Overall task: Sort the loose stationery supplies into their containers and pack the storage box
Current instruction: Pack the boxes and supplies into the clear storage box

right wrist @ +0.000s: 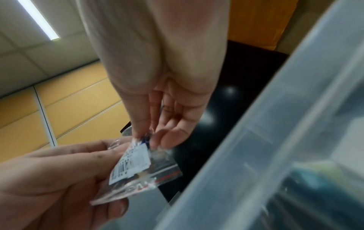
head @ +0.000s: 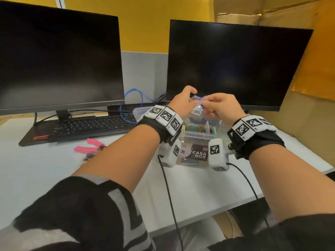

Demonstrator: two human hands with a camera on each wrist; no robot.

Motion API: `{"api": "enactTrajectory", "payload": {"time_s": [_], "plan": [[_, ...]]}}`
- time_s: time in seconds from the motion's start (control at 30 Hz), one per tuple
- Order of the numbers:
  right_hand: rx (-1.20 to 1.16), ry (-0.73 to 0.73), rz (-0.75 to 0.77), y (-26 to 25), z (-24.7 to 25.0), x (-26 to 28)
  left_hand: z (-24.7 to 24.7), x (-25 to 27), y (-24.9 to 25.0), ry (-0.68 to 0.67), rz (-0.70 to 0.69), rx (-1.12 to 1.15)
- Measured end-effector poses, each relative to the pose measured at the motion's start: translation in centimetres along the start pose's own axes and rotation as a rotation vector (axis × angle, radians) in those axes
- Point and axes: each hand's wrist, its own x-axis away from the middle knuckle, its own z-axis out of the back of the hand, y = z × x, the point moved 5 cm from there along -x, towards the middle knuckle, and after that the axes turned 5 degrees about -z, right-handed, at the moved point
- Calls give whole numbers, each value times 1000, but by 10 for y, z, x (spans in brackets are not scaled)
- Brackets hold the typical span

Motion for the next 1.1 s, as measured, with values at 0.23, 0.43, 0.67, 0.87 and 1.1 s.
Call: {"api": "enactTrajectory", "payload": {"time_s": [0.23, 0.43, 0.67, 0.87, 1.1], "plan": [[374, 393, -87, 35, 42, -19, -35, 4, -19, -150, 27, -295], [667, 390, -77, 44, 42, -31, -47, 9, -18, -347, -72, -612], [805, 310, -43, 49, 36, -39, -56, 10, -15, -583, -111, -788], [690, 315, 31, 45, 31, -43, -65, 6, -5, -747, -163, -781], [741, 192, -42, 49, 23, -48, -63, 8, -3, -668, -105, -608]]}}
